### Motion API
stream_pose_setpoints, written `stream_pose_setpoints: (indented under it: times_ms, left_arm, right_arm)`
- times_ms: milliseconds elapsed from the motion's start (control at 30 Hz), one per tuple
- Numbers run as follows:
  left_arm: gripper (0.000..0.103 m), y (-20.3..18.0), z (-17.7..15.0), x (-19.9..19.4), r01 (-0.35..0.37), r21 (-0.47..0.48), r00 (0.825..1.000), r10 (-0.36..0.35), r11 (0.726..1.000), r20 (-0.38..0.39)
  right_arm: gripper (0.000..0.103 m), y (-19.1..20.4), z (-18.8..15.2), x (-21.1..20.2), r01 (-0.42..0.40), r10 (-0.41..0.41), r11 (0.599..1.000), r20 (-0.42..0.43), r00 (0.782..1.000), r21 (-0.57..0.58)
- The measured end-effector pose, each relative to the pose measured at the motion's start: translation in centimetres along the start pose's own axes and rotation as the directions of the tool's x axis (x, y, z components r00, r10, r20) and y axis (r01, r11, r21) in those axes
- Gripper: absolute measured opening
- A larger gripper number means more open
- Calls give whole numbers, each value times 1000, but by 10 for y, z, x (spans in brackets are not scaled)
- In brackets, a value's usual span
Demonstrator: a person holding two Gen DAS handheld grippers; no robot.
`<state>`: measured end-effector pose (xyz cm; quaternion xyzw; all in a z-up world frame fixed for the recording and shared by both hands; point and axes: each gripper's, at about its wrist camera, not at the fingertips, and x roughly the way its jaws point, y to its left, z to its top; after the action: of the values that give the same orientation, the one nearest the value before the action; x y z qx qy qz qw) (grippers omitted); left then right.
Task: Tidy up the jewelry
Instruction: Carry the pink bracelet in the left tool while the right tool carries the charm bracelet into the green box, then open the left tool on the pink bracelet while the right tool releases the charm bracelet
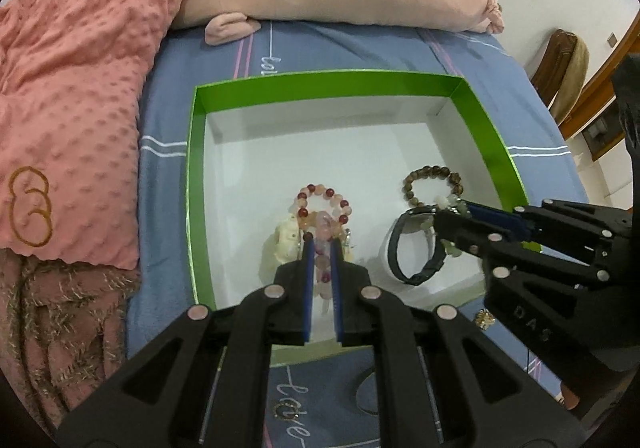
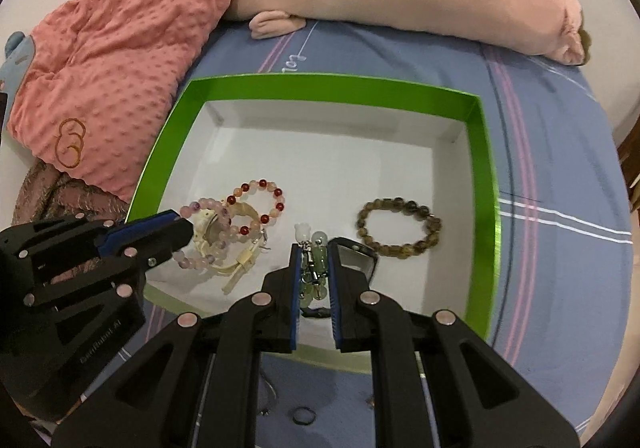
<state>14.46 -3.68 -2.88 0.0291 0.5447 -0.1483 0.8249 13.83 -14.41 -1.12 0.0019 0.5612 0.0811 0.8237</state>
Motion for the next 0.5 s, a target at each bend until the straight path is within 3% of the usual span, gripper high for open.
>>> stream_pose_setpoints:
  times_ms: [500]
  left_arm:
    - [8,4,-2,21,-13,-6,999,12,1000,-48]
  right_arm:
    - [16,14,-5,37,8,-11,1000,-82,997,-30]
